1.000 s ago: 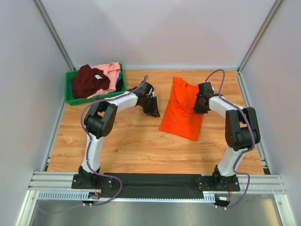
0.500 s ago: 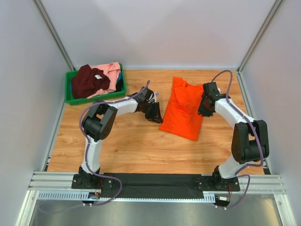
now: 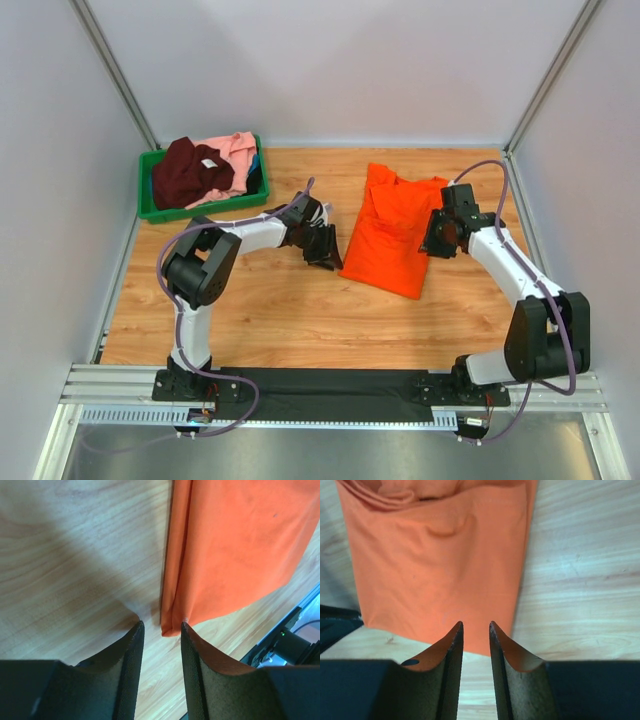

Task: Fold and stack the t-shirts
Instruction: Fold the tshirt

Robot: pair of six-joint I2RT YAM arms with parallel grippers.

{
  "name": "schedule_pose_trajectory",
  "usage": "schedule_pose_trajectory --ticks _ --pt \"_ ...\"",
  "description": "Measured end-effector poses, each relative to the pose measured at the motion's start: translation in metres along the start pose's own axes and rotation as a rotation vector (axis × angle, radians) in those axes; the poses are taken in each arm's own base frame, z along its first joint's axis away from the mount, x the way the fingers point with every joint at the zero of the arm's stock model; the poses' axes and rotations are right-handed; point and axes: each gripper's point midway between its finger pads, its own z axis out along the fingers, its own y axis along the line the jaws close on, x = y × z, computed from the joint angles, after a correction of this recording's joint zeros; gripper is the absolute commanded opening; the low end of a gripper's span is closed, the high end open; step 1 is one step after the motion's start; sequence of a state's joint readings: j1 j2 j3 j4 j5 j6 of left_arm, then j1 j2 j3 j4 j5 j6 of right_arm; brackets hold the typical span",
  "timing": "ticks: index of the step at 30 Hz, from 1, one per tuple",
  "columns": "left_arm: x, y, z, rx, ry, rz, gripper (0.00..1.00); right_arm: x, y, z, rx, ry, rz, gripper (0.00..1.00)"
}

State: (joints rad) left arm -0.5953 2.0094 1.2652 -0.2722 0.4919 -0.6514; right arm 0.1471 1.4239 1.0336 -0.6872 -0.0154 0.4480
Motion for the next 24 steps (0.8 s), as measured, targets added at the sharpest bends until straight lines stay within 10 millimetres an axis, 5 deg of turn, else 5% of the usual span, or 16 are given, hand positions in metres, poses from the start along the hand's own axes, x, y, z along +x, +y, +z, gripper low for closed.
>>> schedule_pose_trajectory --ticks 6,13,16,20,24 --pt "0.001 -0.002 -0.001 0.012 0.006 0.007 0.47 0.026 -0.004 -0.006 -0.03 0.043 0.001 0.31" --pt "0.001 -0.007 0.004 0.047 0.029 0.014 0.45 0.033 -0.005 -0.009 -0.04 0.051 0.001 0.31" --pt "0.0 -0.009 0.008 0.063 0.035 0.016 0.32 0.034 -0.005 -0.01 -0.042 0.054 0.001 0.31" --pt "0.005 -0.008 0.013 0.083 0.048 0.0 0.02 0.034 -0.003 -0.015 -0.057 0.049 0.001 0.32" --pt "0.023 -0.008 0.014 0.129 0.061 -0.034 0.0 0.036 0.002 -0.028 -0.097 0.039 -0.001 0.32"
